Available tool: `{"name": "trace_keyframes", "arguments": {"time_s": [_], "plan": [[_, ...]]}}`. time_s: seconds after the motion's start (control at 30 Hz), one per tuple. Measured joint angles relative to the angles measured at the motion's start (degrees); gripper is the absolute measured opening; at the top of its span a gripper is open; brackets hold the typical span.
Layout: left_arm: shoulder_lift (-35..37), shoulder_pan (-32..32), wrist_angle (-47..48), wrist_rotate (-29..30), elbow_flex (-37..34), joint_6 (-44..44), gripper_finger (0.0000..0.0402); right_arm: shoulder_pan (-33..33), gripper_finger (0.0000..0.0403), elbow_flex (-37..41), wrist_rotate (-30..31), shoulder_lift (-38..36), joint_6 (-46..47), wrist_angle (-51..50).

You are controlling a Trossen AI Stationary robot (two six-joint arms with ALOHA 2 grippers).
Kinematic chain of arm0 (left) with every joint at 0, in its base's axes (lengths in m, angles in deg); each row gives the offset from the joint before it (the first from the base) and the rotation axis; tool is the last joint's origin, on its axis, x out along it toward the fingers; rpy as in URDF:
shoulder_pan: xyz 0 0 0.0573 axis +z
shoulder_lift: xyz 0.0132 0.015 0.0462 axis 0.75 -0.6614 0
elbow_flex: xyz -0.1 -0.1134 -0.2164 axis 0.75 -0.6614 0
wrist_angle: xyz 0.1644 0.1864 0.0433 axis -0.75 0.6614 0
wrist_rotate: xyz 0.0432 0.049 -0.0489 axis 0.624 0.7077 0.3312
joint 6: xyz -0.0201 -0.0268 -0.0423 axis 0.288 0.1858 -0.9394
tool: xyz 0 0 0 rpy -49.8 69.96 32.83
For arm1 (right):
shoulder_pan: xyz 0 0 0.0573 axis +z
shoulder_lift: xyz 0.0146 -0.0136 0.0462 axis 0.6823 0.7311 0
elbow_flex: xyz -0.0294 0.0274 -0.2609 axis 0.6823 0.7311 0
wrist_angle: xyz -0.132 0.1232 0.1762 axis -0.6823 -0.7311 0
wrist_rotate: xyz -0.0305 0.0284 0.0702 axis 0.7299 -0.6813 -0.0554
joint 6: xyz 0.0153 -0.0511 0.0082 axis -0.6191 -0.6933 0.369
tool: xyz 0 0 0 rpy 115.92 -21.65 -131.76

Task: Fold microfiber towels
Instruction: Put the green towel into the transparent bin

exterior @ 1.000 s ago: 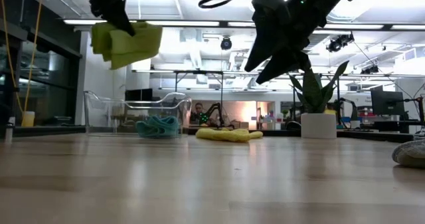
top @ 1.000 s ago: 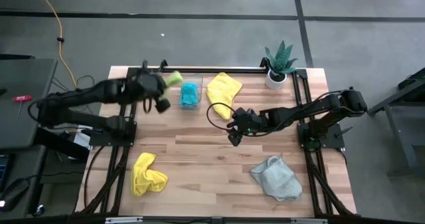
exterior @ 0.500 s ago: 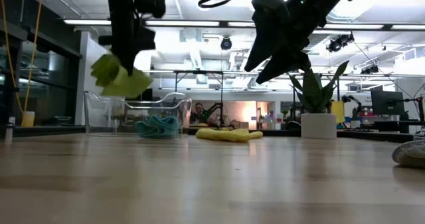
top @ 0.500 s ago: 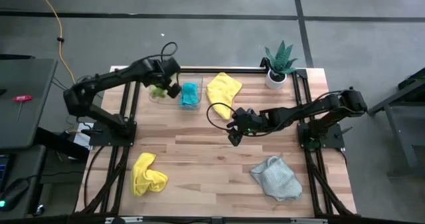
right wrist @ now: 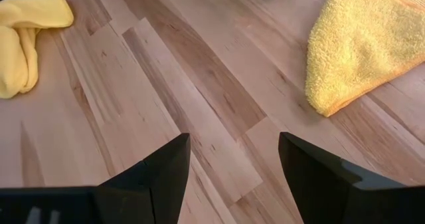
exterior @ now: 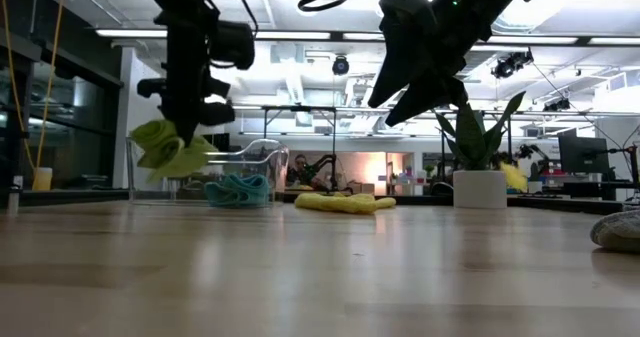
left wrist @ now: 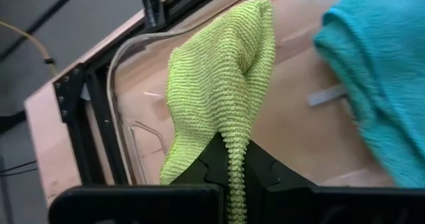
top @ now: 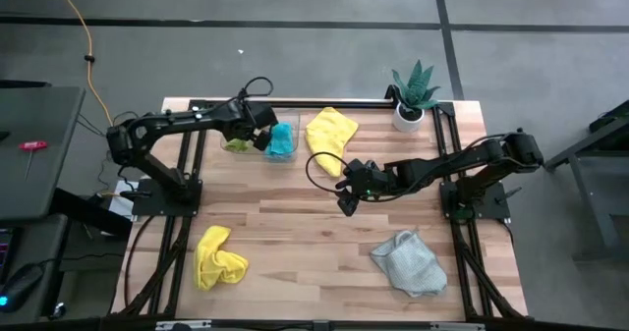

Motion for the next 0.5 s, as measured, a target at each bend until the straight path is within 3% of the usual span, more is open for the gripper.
{"name": "trace_keyframes", "arguments": {"time_s": [0.5], "plan": [[-11.1,0.0,-6.0,-1.9,0.0,-1.6,0.0003,0.0,0.0223,0.0,0.0,0.0,0.2,0.2]]}}
